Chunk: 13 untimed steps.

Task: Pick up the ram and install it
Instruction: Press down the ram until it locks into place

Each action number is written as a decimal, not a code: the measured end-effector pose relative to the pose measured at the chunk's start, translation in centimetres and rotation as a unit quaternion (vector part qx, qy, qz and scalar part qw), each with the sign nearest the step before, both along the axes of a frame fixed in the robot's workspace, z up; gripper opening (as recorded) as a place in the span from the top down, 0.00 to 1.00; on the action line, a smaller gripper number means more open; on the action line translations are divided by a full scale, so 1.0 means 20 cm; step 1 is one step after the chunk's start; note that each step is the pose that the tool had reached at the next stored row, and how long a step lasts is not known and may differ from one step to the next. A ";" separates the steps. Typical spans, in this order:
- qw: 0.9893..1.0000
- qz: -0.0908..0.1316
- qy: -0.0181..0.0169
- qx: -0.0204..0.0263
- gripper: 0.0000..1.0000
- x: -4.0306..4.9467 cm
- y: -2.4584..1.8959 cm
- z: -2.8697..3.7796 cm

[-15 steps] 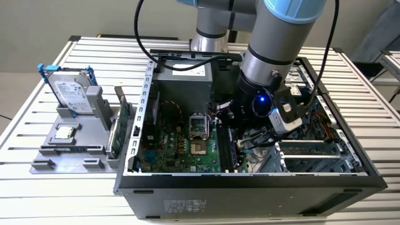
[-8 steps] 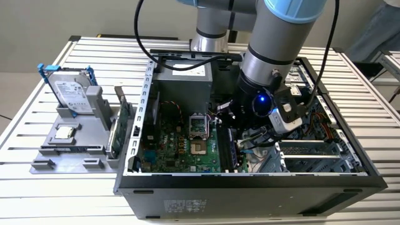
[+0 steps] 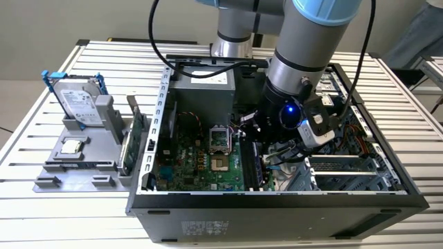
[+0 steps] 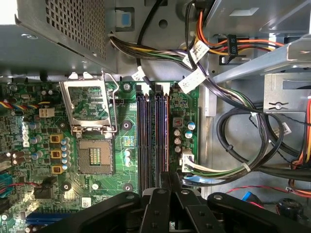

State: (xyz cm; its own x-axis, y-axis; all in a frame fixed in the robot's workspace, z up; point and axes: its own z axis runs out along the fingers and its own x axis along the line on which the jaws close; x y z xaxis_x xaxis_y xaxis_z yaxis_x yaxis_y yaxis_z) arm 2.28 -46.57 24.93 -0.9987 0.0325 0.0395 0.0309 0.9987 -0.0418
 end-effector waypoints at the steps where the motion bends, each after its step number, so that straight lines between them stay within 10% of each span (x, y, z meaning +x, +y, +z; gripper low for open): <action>1: 1.000 0.000 0.000 0.000 1.00 0.000 0.000 0.000; 7: 0.999 0.041 0.000 0.000 1.00 0.000 0.000 -0.002; 13: 0.995 0.095 0.000 0.000 1.00 0.000 0.000 -0.004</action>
State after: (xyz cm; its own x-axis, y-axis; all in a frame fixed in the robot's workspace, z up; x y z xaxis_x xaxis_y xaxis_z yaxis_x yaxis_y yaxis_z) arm 2.28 -46.56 24.86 -0.9867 -0.1578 0.0395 -0.1594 0.9863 -0.0417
